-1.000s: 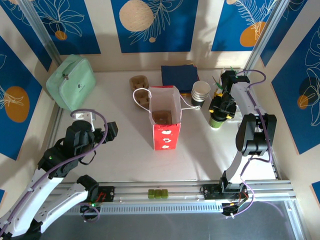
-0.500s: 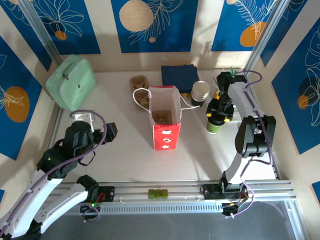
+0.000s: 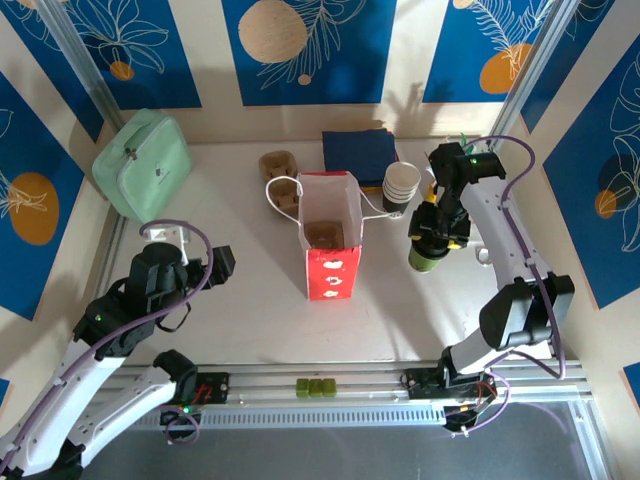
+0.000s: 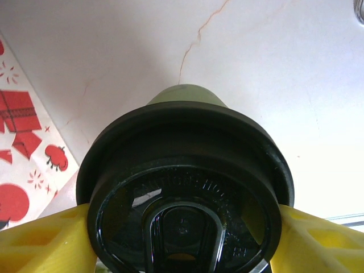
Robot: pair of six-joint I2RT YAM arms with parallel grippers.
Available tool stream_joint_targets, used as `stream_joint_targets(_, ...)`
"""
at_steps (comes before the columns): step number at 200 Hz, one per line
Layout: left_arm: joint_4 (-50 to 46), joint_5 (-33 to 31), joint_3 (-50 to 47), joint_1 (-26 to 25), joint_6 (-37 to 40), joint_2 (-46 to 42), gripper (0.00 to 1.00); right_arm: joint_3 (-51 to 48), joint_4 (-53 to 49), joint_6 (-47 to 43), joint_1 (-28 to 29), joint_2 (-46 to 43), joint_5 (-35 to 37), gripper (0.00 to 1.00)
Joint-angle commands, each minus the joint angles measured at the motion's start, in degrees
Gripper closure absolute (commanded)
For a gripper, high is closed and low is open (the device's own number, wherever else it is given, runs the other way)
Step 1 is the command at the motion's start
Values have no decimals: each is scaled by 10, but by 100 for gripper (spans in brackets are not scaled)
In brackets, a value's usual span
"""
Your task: Pack the takeout coffee
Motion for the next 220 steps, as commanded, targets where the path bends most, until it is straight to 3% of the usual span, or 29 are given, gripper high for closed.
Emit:
stream_joint_targets(1,6,25,12,0,-1,-6,1,22,-47,17,18,-26,-2,30)
stream_joint_targets(67,11,37,9,0,1,-6,3,87,-88,20,32,-48,10,30)
stream_joint_targets(161,22,76,-5,0,16,6,5,337,-178,32,61,30,40,31)
stream_joint_targets(220,21,83,-25,0,10,0,6,477,-179,41,96,81,29,33)
